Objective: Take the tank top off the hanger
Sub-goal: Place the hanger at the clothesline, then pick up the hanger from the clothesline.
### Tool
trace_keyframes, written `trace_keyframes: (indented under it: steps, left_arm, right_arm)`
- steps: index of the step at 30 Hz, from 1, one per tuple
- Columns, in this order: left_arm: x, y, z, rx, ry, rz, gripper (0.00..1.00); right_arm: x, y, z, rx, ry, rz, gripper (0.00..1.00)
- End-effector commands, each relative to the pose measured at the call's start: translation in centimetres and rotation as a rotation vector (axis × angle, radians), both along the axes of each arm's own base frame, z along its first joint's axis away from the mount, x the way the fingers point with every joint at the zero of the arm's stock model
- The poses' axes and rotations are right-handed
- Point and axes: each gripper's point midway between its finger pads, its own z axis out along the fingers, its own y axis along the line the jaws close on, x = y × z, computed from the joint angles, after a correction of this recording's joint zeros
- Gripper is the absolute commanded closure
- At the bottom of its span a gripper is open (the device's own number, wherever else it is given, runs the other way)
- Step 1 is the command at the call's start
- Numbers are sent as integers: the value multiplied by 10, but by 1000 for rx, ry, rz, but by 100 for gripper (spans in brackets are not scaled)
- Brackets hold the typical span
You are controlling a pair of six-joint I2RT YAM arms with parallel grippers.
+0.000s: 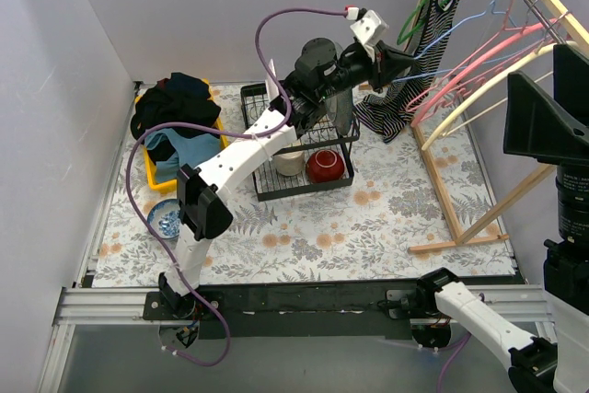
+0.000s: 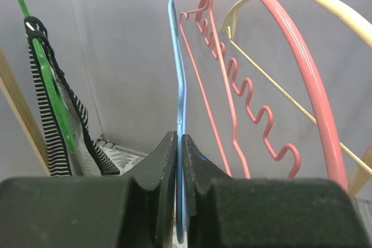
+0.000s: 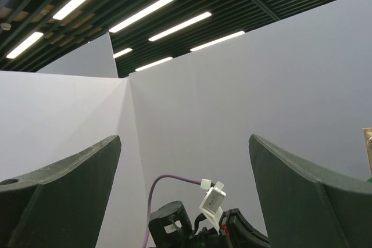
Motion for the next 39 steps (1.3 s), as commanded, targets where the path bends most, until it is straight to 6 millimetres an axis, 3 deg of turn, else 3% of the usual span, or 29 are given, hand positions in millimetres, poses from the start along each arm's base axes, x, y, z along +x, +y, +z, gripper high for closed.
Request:
trace_keyframes:
  steps: [1, 2, 3, 4, 6, 7, 8, 11, 13, 14, 16, 18, 21, 25, 30, 31, 32, 37, 38, 39]
  left_arm:
    - [-17, 12, 36, -61, -42, -8, 65]
    - [-17, 13, 34, -53, -35, 0, 51]
    - [-18, 17, 35, -54, -35, 8, 43]
    - [-21, 22, 33, -46, -28, 15, 30]
    - [-27, 31, 40, -55, -38, 28, 24]
    - [-36, 42, 53, -72, -55, 30, 21]
    - [-37, 45, 45, -55, -49, 34, 18]
    - [-57, 66, 48, -59, -44, 27, 2]
    - [-73, 80, 55, -73, -60, 14, 2]
    - [-88, 96, 70, -97, -89, 14, 2]
    - [-92, 105, 54, -64, -71, 33, 2]
    - [-105, 126, 55, -57, -79, 56, 2]
    - [-127, 155, 66, -81, -124, 76, 2]
    - [-141, 183, 81, -108, -135, 121, 2]
    - [-153, 204, 63, -75, -29, 146, 2]
    - [-160, 215, 67, -89, -26, 154, 2]
    - [-158, 215, 46, -42, 22, 165, 2]
    - [-165, 237, 6, 32, 40, 224, 2]
    - [-172, 246, 7, 23, 21, 227, 2]
    - [-171, 246, -9, 51, 29, 229, 2]
  right_arm:
    - [1, -12, 9, 54, 32, -28, 1]
    - [4, -14, 9, 58, 50, -40, 1]
    - [21, -10, 0, 41, 118, -56, 2]
    - [17, -12, 6, 47, 117, -59, 2]
    - [32, -7, -1, 29, 168, -65, 2]
    - [36, -5, -2, 28, 180, -69, 2]
    - [39, -5, -1, 30, 188, -69, 2]
    - [60, 2, -7, 25, 231, -87, 3]
    - [81, 11, -13, -12, 252, -108, 3]
    - [89, 17, -16, -38, 262, -107, 3]
    - [118, 28, -22, -71, 316, -132, 3]
    - [157, 35, -41, -101, 444, -189, 7]
    - [200, 51, -72, -148, 551, -219, 11]
    - [238, 56, -97, -134, 626, -278, 16]
    - [281, 64, -130, -149, 732, -346, 25]
    - [287, 64, -135, -147, 749, -360, 26]
    - [291, 62, -137, -139, 761, -373, 28]
    - [316, 50, -168, -110, 857, -488, 34]
    - [318, 49, -171, -102, 862, -499, 35]
    - [323, 48, -180, -100, 876, -510, 35]
